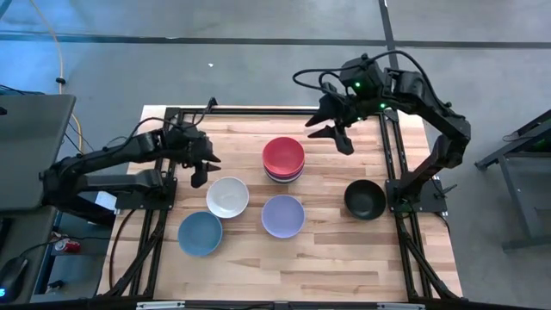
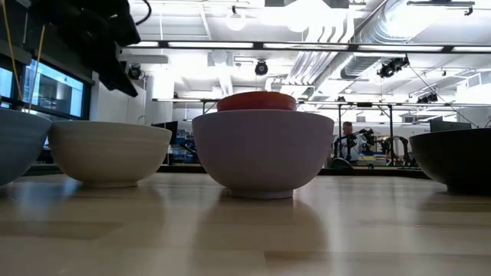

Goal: Nest bowls inside each other
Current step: Stack the white bowl on top of the orange bowl

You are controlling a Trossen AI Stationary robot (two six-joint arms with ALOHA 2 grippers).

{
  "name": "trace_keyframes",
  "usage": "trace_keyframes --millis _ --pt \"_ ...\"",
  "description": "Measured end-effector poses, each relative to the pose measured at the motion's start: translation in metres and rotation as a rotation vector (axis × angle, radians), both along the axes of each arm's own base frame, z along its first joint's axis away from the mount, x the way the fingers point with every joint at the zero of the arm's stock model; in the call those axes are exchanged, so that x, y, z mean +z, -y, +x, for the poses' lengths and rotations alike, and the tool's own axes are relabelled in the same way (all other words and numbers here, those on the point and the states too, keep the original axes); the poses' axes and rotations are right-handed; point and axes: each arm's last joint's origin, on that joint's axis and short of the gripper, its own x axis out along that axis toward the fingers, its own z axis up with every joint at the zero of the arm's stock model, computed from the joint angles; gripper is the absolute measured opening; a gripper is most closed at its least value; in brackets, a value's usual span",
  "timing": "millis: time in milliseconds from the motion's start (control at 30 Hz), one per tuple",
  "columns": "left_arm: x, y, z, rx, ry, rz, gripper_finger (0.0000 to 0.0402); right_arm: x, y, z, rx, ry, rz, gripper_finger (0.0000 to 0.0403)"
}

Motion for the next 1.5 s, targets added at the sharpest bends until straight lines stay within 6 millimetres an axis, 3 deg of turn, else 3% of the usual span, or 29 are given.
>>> trace_keyframes --millis 367,600,933,1067,1233,1500 --pt "-0.031 0.001 0.03 0.052 -0.168 -0.2 0.012 0.0 -0.005 0.001 0.055 0.01 -0.014 0.0138" --pt "-0.051 0.001 0.044 0.061 -0.293 -0.206 0.012 0.0 -0.005 0.001 0.072 0.012 -0.019 0.0138" --pt "-0.057 0.0 0.051 0.055 -0.291 -0.201 0.0118 -0.001 -0.007 -0.001 0.109 -0.001 0.005 0.0138" --pt "-0.057 -0.001 0.052 0.048 -0.286 -0.195 0.0089 -0.001 -0.007 -0.001 0.116 0.0 0.01 0.0138" --pt "-0.057 -0.001 0.052 0.04 -0.286 -0.19 0.0015 -0.001 -0.007 -0.001 0.116 0.0 0.01 0.0138" --pt "-0.054 -0.004 0.055 0.053 -0.249 -0.16 0.0004 -0.002 -0.007 -0.001 0.119 -0.006 0.015 0.0138"
